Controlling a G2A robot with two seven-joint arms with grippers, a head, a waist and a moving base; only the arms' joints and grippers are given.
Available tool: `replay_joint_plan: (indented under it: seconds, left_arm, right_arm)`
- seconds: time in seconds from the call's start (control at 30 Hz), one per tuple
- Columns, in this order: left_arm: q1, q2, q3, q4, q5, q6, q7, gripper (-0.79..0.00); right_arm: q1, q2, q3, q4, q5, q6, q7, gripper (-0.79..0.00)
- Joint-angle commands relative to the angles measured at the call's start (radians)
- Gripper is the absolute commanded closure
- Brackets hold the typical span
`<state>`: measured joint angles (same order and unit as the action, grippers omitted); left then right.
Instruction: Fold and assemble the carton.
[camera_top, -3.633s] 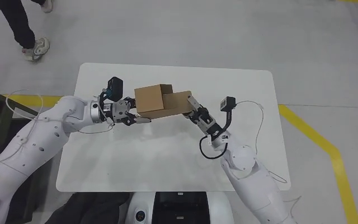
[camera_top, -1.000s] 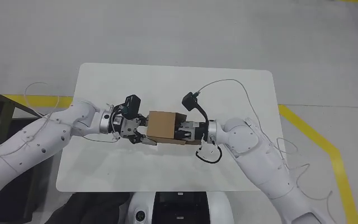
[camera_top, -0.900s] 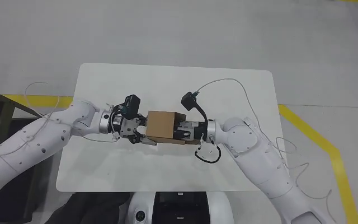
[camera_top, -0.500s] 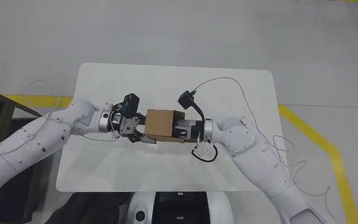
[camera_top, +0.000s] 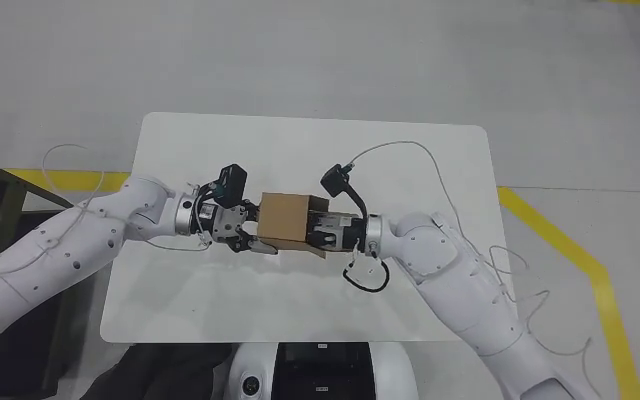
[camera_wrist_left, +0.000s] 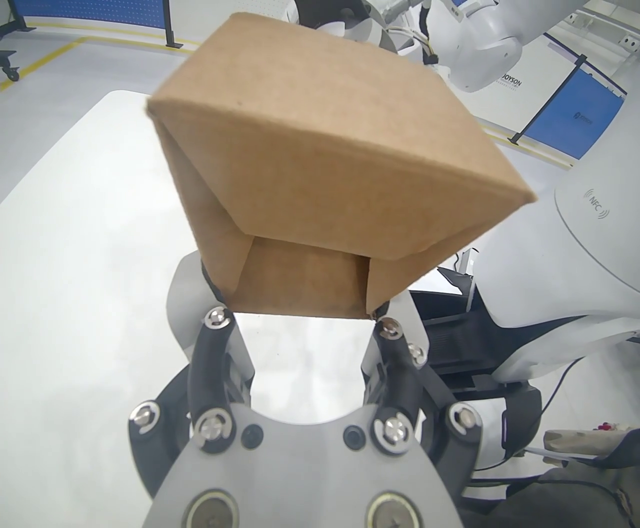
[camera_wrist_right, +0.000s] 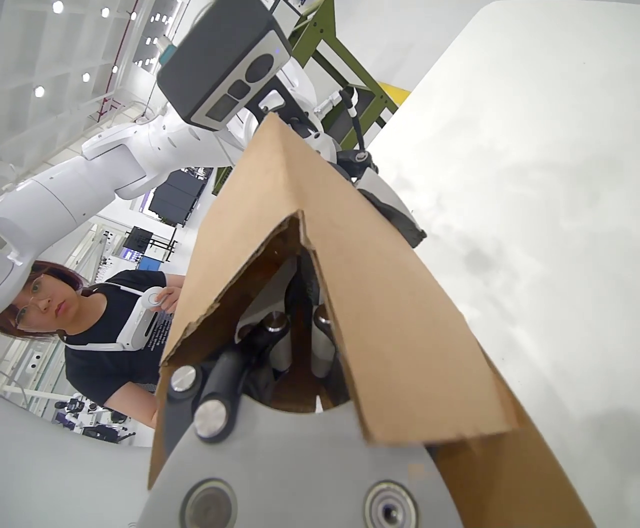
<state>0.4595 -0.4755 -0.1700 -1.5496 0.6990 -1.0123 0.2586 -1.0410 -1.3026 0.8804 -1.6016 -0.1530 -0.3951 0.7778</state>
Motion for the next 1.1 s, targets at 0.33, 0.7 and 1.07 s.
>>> replay_joint_plan:
  seconds: [0.33, 0.7, 1.07]
  left_arm:
    - [-0.004, 0.000, 0.000, -0.003, -0.010, 0.000, -0.012, -0.200]
    - [-0.005, 0.000, 0.000, 0.002, -0.026, 0.000, -0.021, -0.203]
    - [-0.008, -0.001, 0.000, 0.016, -0.036, 0.000, -0.020, -0.194]
  right_arm:
    - [0.048, -0.019, -0.053, 0.055, -0.001, 0.003, -0.036, 0.000]
    - [-0.022, 0.011, 0.034, -0.017, -0.033, 0.016, -0.021, 0.000]
    - [-0.094, 0.035, 0.104, -0.085, -0.019, 0.024, -0.010, 0.000]
